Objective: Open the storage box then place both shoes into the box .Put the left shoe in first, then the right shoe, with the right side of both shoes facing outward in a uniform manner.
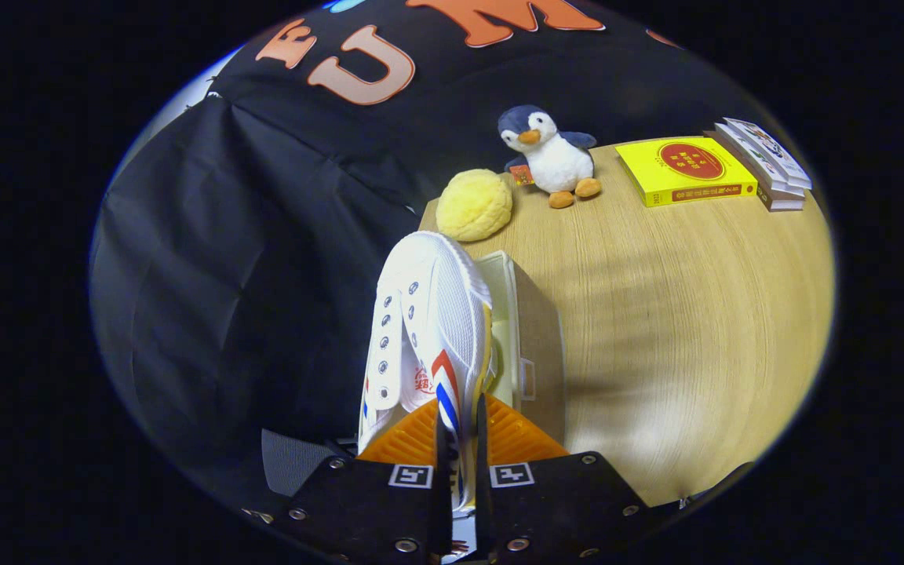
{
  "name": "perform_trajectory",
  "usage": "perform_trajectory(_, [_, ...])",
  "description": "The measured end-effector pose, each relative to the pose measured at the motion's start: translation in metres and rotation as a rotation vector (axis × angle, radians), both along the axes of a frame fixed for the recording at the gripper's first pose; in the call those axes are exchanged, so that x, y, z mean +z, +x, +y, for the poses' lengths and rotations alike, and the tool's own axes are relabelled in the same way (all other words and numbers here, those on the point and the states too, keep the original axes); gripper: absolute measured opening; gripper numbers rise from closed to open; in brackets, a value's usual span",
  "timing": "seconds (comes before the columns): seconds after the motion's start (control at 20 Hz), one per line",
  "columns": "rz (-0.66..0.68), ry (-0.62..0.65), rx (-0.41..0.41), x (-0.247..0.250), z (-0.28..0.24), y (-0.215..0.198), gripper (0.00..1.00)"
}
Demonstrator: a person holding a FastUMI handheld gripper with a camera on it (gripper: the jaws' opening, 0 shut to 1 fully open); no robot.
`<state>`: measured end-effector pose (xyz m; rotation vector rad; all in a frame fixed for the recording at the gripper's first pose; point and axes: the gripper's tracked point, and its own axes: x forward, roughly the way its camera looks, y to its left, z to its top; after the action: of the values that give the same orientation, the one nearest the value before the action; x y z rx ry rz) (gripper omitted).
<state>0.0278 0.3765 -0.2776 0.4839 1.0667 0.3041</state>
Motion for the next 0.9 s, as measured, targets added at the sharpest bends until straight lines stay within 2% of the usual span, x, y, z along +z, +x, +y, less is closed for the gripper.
perform_trajectory(0.1, [0.017, -0.030, 0.015, -0.009, 0.006, -0.003, 0.13])
perform_trajectory(0.2, [0.008, -0.026, 0.039, -0.021, 0.016, 0.007, 0.21])
perform_trajectory(0.25, [-0.010, -0.024, 0.029, -0.024, 0.019, 0.015, 0.35])
perform_trajectory(0.35, [-0.063, 0.000, 0.020, -0.012, 0.021, 0.023, 0.53])
perform_trajectory(0.45, [-0.084, 0.010, 0.027, -0.002, 0.017, 0.023, 0.65])
perform_trajectory(0.5, [-0.104, 0.013, 0.025, 0.005, 0.013, 0.025, 0.66])
perform_trajectory(0.65, [-0.177, 0.012, 0.013, 0.026, -0.007, 0.029, 0.79])
perform_trajectory(0.9, [-0.317, -0.025, -0.026, 0.067, -0.061, 0.030, 0.91])
